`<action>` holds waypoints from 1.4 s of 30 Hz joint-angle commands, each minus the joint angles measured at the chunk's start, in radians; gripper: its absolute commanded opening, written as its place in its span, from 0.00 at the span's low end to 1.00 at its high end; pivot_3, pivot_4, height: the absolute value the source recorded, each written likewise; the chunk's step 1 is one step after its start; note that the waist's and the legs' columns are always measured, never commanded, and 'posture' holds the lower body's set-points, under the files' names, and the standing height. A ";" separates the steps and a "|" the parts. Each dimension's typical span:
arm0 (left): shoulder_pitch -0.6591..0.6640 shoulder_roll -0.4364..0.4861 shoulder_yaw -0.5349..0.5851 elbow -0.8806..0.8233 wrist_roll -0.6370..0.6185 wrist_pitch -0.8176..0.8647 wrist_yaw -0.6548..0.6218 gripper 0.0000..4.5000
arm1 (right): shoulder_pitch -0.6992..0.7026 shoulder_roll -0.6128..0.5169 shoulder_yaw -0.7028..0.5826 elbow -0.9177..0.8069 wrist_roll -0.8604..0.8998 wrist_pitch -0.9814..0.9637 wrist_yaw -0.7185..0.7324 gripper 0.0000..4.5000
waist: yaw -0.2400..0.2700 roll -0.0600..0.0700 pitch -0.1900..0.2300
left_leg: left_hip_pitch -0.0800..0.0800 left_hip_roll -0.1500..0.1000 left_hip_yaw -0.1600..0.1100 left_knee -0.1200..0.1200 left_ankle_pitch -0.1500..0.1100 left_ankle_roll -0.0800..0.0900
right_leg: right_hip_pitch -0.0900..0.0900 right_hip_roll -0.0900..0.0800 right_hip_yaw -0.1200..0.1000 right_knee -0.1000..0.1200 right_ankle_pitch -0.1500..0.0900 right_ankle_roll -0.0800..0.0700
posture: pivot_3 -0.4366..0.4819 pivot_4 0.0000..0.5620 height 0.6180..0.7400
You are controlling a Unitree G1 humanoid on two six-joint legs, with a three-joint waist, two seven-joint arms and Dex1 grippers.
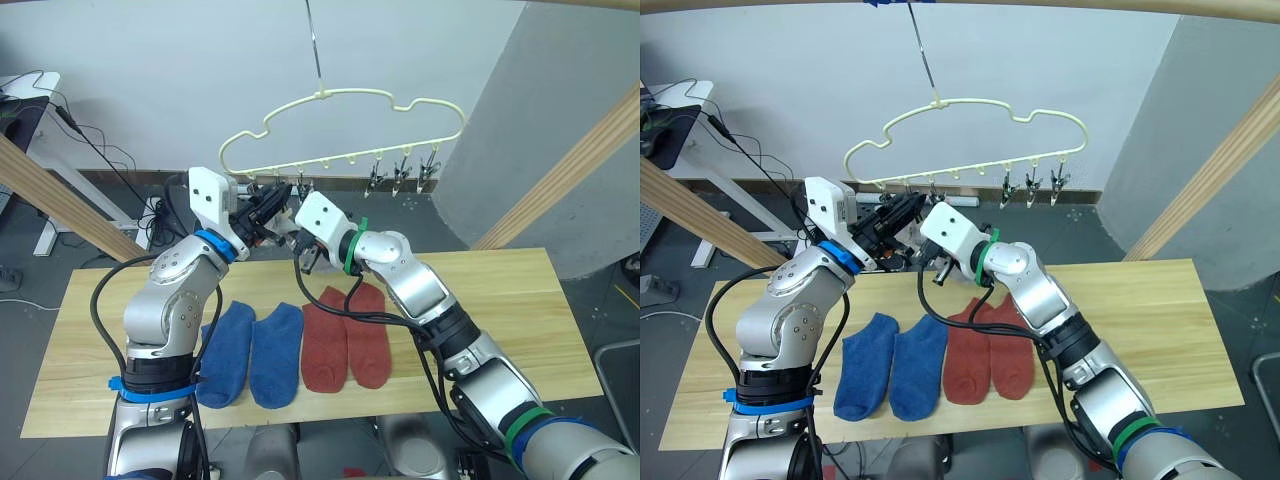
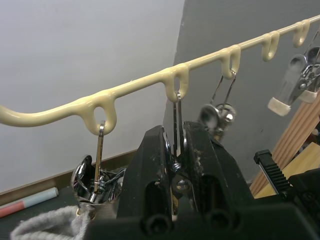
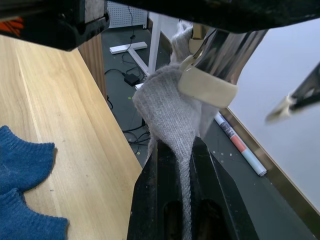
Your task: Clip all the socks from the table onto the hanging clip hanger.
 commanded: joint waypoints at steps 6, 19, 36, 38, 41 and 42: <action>0.004 0.001 0.001 -0.017 0.015 -0.032 -0.004 0.05 | 0.026 -0.017 -0.024 -0.068 0.010 0.004 0.004 0.00 | 0.000 0.000 0.000 | 0.000 0.000 0.000 0.000 0.000 0.000 | 0.000 0.000 0.000 0.000 0.000 0.000 | 0.21 0.55 1.00; -0.001 -0.007 -0.005 -0.010 0.020 -0.035 -0.003 0.05 | 0.043 0.013 -0.023 -0.122 0.032 0.055 0.010 0.00 | -0.002 0.000 0.000 | 0.000 0.000 0.000 0.000 0.000 0.000 | 0.000 0.000 0.000 0.001 0.000 0.000 | 0.21 0.55 1.00; 0.011 -0.016 -0.004 -0.025 0.024 -0.030 0.009 0.05 | -0.011 0.067 -0.041 -0.041 0.017 0.010 -0.043 0.00 | -0.002 0.000 0.000 | 0.000 0.000 0.000 0.000 0.000 0.000 | 0.000 0.000 0.000 0.001 0.000 0.000 | 0.21 0.55 1.00; 0.013 -0.015 -0.003 -0.026 0.024 -0.029 0.010 0.05 | -0.013 0.067 -0.048 -0.040 0.020 0.006 -0.047 0.00 | -0.002 0.000 0.000 | 0.000 0.000 0.000 0.000 0.000 0.000 | 0.000 0.000 0.000 0.001 0.000 0.000 | 0.21 0.55 1.00; 0.019 -0.015 0.004 -0.027 0.021 -0.031 0.008 0.05 | -0.017 0.071 -0.058 -0.041 0.026 0.004 -0.051 0.00 | -0.002 0.000 0.000 | 0.000 0.000 0.000 0.000 0.000 0.000 | 0.000 0.000 0.000 0.001 0.000 0.000 | 0.21 0.55 1.00; 0.021 -0.017 0.009 -0.026 0.015 -0.032 0.006 0.05 | -0.018 0.072 -0.060 -0.041 0.028 0.004 -0.052 0.00 | -0.002 0.000 0.000 | 0.000 0.000 0.000 0.000 0.000 0.000 | 0.000 0.000 0.000 0.001 0.000 0.000 | 0.21 0.55 1.00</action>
